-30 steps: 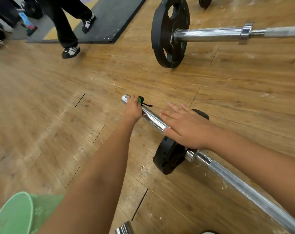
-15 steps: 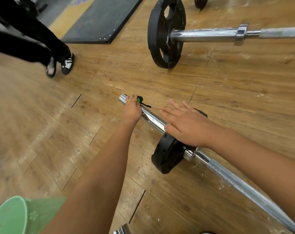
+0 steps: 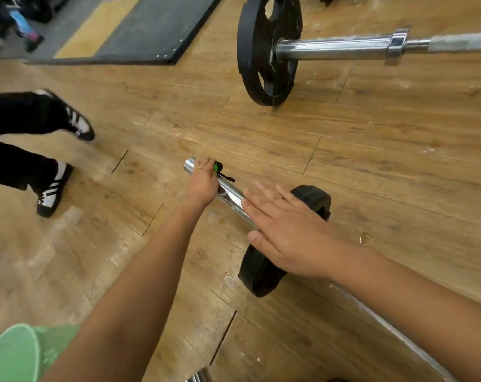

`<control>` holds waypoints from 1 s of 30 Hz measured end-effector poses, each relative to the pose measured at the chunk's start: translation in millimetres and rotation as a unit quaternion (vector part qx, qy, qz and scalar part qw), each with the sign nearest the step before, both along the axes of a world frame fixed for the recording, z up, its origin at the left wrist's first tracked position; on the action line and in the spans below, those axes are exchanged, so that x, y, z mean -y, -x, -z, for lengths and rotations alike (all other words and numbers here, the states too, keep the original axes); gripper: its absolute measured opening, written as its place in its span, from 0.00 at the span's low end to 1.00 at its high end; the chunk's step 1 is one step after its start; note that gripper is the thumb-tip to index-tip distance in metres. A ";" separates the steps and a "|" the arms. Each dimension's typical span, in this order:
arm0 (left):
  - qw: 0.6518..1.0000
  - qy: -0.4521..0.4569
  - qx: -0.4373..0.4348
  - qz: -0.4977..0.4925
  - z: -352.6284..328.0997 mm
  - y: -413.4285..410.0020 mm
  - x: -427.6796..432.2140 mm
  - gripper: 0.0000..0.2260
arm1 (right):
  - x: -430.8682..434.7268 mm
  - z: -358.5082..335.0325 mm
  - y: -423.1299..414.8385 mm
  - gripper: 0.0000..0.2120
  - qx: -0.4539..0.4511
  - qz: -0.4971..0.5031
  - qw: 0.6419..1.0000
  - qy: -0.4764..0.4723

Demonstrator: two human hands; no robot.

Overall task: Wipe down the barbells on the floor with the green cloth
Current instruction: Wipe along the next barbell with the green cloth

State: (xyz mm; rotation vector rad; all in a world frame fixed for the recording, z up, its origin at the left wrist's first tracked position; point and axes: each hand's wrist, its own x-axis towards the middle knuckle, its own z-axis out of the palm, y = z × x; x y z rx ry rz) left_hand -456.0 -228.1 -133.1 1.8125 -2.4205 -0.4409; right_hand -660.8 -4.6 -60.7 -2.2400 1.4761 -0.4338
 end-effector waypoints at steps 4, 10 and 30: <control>1.000 -0.003 -0.016 -0.014 0.5 -11.5 -8.1 0.21 | 4.4 9.4 23.4 0.32 0.056 0.064 0.996 -0.035; 1.000 -0.012 -0.003 -0.008 -5.7 -13.4 -8.1 0.20 | -1.4 18.0 24.4 0.38 0.044 0.056 0.994 -0.088; 0.997 0.000 0.004 -0.073 -1.8 -41.4 -19.8 0.22 | -29.9 11.5 -24.1 0.35 0.022 0.039 0.999 -0.027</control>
